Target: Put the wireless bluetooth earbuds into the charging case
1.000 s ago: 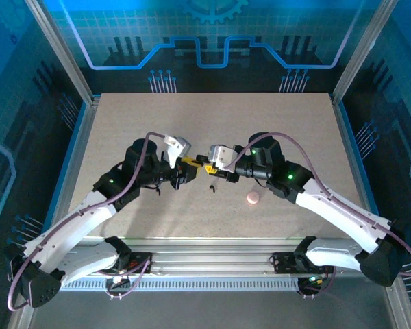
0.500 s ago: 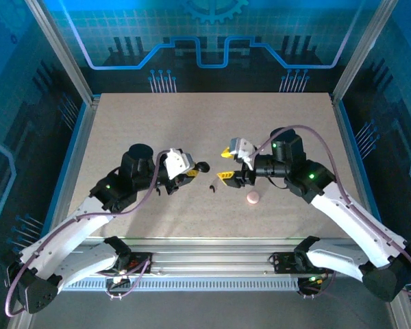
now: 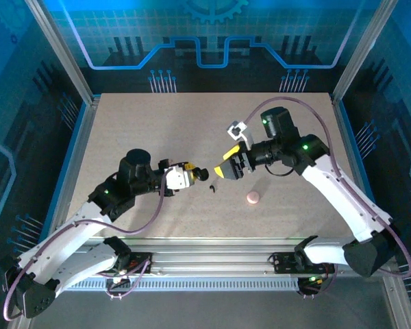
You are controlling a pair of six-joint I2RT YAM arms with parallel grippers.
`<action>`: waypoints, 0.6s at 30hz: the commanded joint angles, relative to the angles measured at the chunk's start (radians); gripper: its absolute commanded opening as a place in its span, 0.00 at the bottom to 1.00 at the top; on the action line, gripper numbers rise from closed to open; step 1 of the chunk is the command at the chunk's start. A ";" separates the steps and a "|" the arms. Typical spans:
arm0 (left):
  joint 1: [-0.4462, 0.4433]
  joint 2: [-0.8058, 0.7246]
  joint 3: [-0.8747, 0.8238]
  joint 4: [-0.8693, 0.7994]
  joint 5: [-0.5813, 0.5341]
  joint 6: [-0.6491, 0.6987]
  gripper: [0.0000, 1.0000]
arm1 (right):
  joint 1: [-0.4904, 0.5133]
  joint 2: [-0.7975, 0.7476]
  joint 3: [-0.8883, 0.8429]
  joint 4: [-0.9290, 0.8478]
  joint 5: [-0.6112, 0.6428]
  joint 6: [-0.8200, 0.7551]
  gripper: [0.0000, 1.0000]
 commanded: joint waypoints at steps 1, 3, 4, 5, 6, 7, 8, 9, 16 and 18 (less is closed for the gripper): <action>-0.009 -0.013 -0.004 -0.001 0.056 0.058 0.22 | 0.031 0.059 0.068 -0.123 -0.043 0.054 0.86; -0.011 -0.012 -0.007 0.001 0.056 0.057 0.22 | 0.046 0.105 0.104 -0.150 -0.055 0.049 0.86; -0.010 -0.012 -0.008 0.003 0.056 0.053 0.22 | 0.055 0.124 0.120 -0.164 -0.059 0.045 0.86; -0.012 -0.012 -0.009 0.003 0.056 0.053 0.22 | 0.065 0.144 0.136 -0.174 -0.062 0.040 0.86; -0.013 -0.013 -0.013 0.005 0.057 0.053 0.22 | 0.074 0.161 0.152 -0.180 -0.068 0.036 0.86; -0.013 -0.013 -0.015 0.005 0.057 0.051 0.22 | 0.082 0.174 0.162 -0.183 -0.076 0.033 0.86; -0.014 -0.014 -0.016 0.005 0.055 0.050 0.22 | 0.087 0.187 0.174 -0.184 -0.085 0.030 0.86; -0.015 -0.015 -0.017 0.003 0.053 0.049 0.22 | 0.095 0.200 0.187 -0.191 -0.089 0.027 0.86; -0.016 -0.022 -0.020 0.006 0.050 0.037 0.22 | 0.117 0.270 0.242 -0.246 -0.080 0.000 0.84; -0.016 -0.024 -0.022 0.006 0.051 0.035 0.22 | 0.119 0.285 0.248 -0.249 -0.081 -0.006 0.82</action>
